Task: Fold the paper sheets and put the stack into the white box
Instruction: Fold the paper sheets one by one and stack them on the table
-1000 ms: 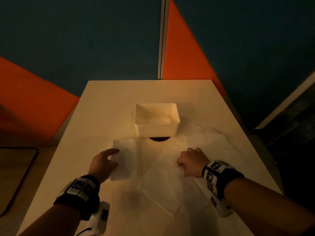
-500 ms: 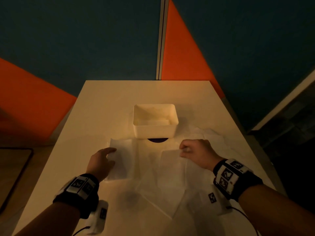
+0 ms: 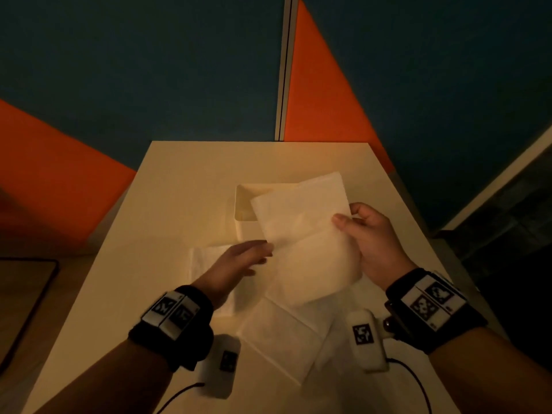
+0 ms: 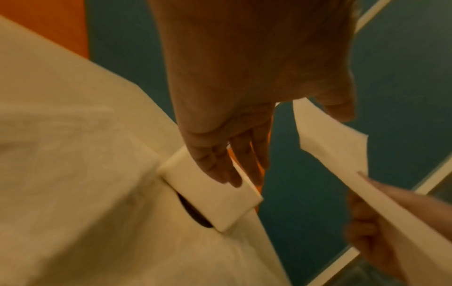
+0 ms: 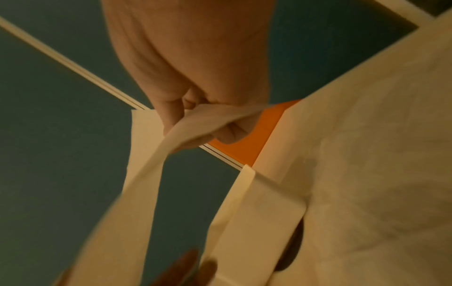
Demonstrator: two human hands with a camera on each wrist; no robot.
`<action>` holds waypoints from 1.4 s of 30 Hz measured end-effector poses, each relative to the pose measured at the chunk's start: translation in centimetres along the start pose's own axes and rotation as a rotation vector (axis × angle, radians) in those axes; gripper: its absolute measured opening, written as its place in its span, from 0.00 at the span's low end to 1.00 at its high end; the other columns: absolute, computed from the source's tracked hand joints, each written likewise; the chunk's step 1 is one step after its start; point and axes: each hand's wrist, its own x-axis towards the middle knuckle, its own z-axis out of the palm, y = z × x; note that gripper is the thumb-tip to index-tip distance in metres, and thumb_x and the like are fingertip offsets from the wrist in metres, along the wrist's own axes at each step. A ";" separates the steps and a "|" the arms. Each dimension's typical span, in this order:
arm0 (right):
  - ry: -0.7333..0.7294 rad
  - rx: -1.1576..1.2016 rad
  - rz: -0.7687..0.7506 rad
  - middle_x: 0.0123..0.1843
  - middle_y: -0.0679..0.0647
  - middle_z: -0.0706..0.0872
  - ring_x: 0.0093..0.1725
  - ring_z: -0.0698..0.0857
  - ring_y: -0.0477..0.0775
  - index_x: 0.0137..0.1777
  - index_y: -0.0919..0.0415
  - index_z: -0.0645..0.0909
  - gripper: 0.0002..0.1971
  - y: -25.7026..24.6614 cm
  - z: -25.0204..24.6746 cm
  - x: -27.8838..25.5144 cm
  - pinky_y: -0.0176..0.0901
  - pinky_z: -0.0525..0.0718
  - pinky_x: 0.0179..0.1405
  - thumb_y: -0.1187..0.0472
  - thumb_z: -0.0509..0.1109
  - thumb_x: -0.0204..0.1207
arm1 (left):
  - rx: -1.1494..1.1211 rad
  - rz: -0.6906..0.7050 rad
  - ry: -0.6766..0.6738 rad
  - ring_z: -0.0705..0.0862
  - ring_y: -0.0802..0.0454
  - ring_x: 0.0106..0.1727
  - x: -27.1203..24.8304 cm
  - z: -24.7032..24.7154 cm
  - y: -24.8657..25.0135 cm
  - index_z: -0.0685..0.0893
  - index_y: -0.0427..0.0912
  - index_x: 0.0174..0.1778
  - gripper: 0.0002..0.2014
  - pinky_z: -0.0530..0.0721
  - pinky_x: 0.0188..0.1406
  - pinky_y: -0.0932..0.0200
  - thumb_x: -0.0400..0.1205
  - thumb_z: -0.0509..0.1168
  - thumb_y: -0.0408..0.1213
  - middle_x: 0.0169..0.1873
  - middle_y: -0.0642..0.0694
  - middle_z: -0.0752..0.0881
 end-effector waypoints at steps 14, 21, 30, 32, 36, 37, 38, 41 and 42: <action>-0.243 0.099 0.049 0.46 0.53 0.91 0.45 0.89 0.50 0.52 0.59 0.85 0.13 0.3 -0.4 -0.7 0.45 0.88 0.47 0.74 0.68 0.73 | -0.251 0.215 0.074 0.87 0.51 0.42 0.5 1.5 2.4 0.88 0.38 0.47 0.08 0.86 0.40 0.56 0.75 0.68 0.34 0.40 0.45 0.90; -0.375 -0.003 0.098 0.31 0.46 0.85 0.28 0.85 0.42 0.36 0.65 0.80 0.09 -1.8 -1.4 -0.1 0.35 0.83 0.24 0.74 0.63 0.74 | -0.137 0.069 -0.508 0.80 0.46 0.66 -0.9 -1.9 4.0 0.87 0.42 0.59 0.22 0.79 0.66 0.53 0.69 0.64 0.29 0.65 0.46 0.83; -0.645 -0.392 -0.108 0.41 0.56 0.87 0.41 0.86 0.47 0.35 0.60 0.85 0.11 -2.2 1.5 -0.1 0.39 0.85 0.44 0.76 0.69 0.72 | -0.003 0.079 -0.425 0.85 0.54 0.61 -1.1 1.0 3.6 0.91 0.48 0.50 0.16 0.82 0.55 0.65 0.75 0.66 0.24 0.56 0.51 0.88; -0.580 -0.325 -0.082 0.43 0.56 0.87 0.40 0.84 0.50 0.42 0.57 0.85 0.11 -1.5 1.7 0.1 0.44 0.82 0.42 0.74 0.69 0.74 | -0.006 0.086 -0.300 0.87 0.53 0.55 -1.0 0.7 3.1 0.92 0.48 0.45 0.17 0.84 0.52 0.62 0.76 0.66 0.21 0.52 0.49 0.90; -0.288 -0.228 0.082 0.48 0.58 0.87 0.40 0.84 0.53 0.51 0.55 0.82 0.08 1.6 0.7 1.1 0.45 0.79 0.38 0.68 0.67 0.78 | -0.107 0.052 0.041 0.87 0.48 0.47 -1.2 -1.2 1.8 0.90 0.42 0.49 0.12 0.88 0.44 0.57 0.77 0.65 0.23 0.50 0.44 0.90; -0.217 -0.295 0.119 0.47 0.57 0.87 0.40 0.84 0.51 0.52 0.58 0.82 0.06 2.7 0.3 1.3 0.42 0.78 0.37 0.67 0.68 0.77 | -0.121 0.052 0.126 0.87 0.48 0.46 -1.3 -1.8 1.4 0.89 0.41 0.50 0.12 0.88 0.42 0.58 0.78 0.65 0.24 0.51 0.44 0.89; -0.164 -0.381 0.151 0.45 0.56 0.86 0.40 0.83 0.51 0.52 0.62 0.82 0.06 3.9 -0.1 1.5 0.41 0.78 0.37 0.67 0.70 0.76 | -0.130 0.054 0.205 0.86 0.48 0.46 -1.3 -2.4 0.8 0.88 0.41 0.51 0.11 0.88 0.41 0.57 0.79 0.65 0.24 0.52 0.44 0.88; -0.153 -0.730 0.202 0.42 0.52 0.83 0.47 0.83 0.55 0.47 0.64 0.83 0.08 7.8 -1.5 1.8 0.43 0.81 0.47 0.64 0.75 0.70 | -0.140 0.010 0.390 0.83 0.41 0.49 -1.3 -4.2 -1.3 0.86 0.45 0.49 0.11 0.86 0.43 0.50 0.79 0.65 0.24 0.53 0.42 0.84; -0.172 -0.837 0.216 0.43 0.52 0.83 0.49 0.83 0.55 0.46 0.62 0.82 0.09 8.9 -1.8 1.7 0.42 0.80 0.48 0.62 0.77 0.68 | -0.114 -0.009 0.438 0.83 0.39 0.51 -1.3 -4.8 -2.2 0.86 0.46 0.49 0.11 0.86 0.47 0.46 0.79 0.66 0.25 0.54 0.40 0.83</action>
